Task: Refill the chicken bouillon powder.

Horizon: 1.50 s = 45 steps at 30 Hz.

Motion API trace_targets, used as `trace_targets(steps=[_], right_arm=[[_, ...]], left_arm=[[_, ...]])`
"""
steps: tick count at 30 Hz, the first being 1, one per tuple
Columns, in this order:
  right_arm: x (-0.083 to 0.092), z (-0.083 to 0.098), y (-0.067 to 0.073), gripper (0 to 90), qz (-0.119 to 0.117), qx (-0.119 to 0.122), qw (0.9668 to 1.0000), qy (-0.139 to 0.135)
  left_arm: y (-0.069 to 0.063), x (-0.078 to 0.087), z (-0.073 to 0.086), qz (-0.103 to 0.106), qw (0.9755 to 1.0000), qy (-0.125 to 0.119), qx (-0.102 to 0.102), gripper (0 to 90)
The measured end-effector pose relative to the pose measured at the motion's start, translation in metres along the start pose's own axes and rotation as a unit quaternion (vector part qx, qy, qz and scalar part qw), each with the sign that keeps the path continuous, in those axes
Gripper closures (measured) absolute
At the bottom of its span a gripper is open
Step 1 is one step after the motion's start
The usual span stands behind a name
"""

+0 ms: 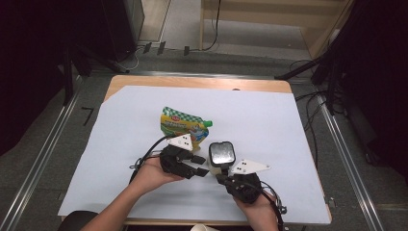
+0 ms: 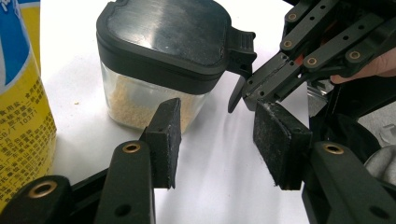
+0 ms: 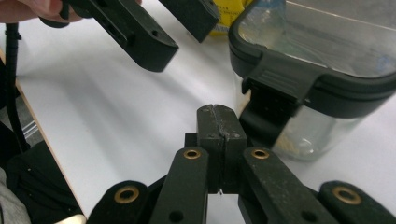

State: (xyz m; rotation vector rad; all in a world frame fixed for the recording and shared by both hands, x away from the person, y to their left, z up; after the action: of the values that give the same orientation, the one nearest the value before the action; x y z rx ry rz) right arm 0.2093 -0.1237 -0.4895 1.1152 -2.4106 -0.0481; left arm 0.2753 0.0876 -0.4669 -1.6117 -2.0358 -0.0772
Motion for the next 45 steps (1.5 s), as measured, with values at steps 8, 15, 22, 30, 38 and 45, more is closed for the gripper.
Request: trace_targets(steps=[8, 15, 22, 30, 38, 45], right_arm=[[0.0, 0.002, -0.001, 90.0, 0.004, -0.004, 1.0, 0.008], [0.004, 0.002, -0.004, 90.0, 0.006, -0.008, 0.9999, 0.01], [0.013, 0.002, -0.016, 90.0, 0.019, -0.02, 0.9995, 0.011], [0.028, 0.001, -0.037, 90.0, 0.041, -0.035, 0.9985, 0.013], [0.034, 0.001, -0.057, 90.0, 0.061, -0.042, 0.997, 0.022], [0.036, 0.0, -0.079, 90.0, 0.087, -0.046, 0.9949, 0.019]], left_arm=[[0.002, 0.001, 0.0, -0.005, 1.0, -0.002, 0.001, 51.4], [0.002, 0.001, 0.001, -0.009, 1.0, -0.002, -0.001, 51.2], [0.002, 0.001, 0.001, -0.009, 0.9999, -0.002, -0.004, 51.0], [0.001, 0.0, 0.001, -0.008, 1.0, -0.003, -0.004, 50.9], [0.001, -0.001, 0.001, -0.009, 0.9999, -0.001, -0.007, 50.8], [0.0, -0.003, 0.001, -0.009, 0.9999, -0.002, -0.008, 50.6]])
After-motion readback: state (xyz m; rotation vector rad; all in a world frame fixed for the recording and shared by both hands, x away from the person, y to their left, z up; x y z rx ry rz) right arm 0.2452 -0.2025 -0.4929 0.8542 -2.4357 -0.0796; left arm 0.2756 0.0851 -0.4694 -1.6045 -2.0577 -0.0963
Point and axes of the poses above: each handheld gripper's, and its own axes: x roughly backward along the jaws, z roughly out of its underside, y roughly to its left, the point moved 2 cm from there along -x, roughly forward along the jaws, and after that the axes turned 14 degrees about -y, right-handed, at the moved point
